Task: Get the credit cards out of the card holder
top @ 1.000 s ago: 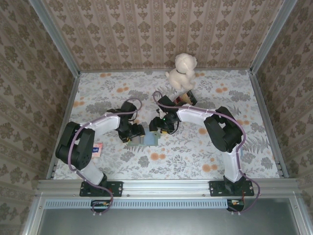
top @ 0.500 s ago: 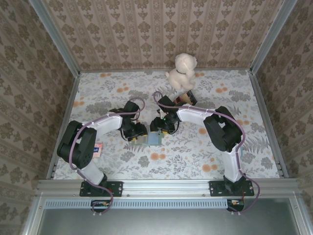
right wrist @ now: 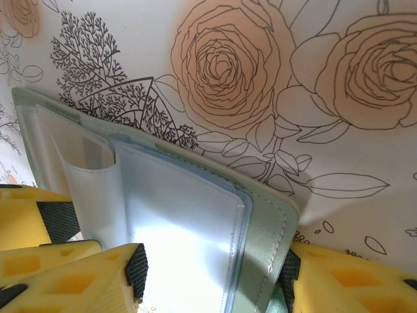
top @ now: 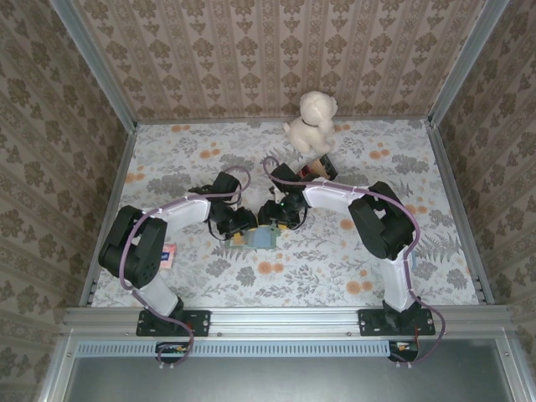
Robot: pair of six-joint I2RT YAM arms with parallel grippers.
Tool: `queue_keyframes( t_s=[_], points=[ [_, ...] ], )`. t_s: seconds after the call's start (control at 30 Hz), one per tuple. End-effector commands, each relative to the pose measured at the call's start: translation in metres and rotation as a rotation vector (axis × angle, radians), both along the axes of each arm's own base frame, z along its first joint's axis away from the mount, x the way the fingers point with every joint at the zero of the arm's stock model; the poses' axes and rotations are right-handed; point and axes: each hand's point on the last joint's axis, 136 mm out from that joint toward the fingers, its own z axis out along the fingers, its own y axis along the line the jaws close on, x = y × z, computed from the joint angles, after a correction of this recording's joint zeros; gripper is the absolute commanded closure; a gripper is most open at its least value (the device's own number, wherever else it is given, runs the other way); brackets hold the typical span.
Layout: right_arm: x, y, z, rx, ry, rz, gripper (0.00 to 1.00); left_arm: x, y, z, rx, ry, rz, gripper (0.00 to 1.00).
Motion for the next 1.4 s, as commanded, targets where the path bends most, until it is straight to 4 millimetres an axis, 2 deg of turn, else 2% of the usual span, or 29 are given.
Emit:
queue_keyframes(
  t_s=[0.0, 0.27, 0.47, 0.6, 0.83, 0.97, 1.2, 1.37],
  points=[
    [-0.011, -0.002, -0.019, -0.036, 0.050, 0.018, 0.41, -0.002, -0.014, -0.002, -0.084, 0.018, -0.012, 0.53],
    [-0.006, -0.003, -0.012, -0.027, 0.026, -0.001, 0.43, -0.003, -0.026, 0.008, -0.202, -0.001, -0.017, 0.64],
    [0.007, -0.003, 0.013, 0.036, -0.043, -0.057, 0.46, -0.005, -0.024, 0.017, -0.228, -0.028, -0.020, 0.76],
    [0.014, -0.007, 0.027, 0.051, -0.080, -0.098, 0.46, -0.005, -0.026, 0.022, -0.252, -0.043, -0.022, 0.80],
    [0.020, -0.029, 0.042, 0.028, -0.152, -0.192, 0.42, -0.002, -0.036, 0.028, -0.293, -0.061, -0.038, 0.76],
    [0.024, -0.044, 0.047, 0.014, -0.181, -0.247, 0.38, 0.000, -0.049, 0.029, -0.308, -0.064, -0.061, 0.69],
    [0.024, -0.058, 0.049, -0.002, -0.192, -0.293, 0.35, 0.003, -0.075, 0.028, -0.330, -0.059, -0.109, 0.63],
    [0.025, -0.073, 0.055, -0.029, -0.228, -0.338, 0.35, 0.005, -0.077, 0.032, -0.325, -0.064, -0.112, 0.62]
  ],
)
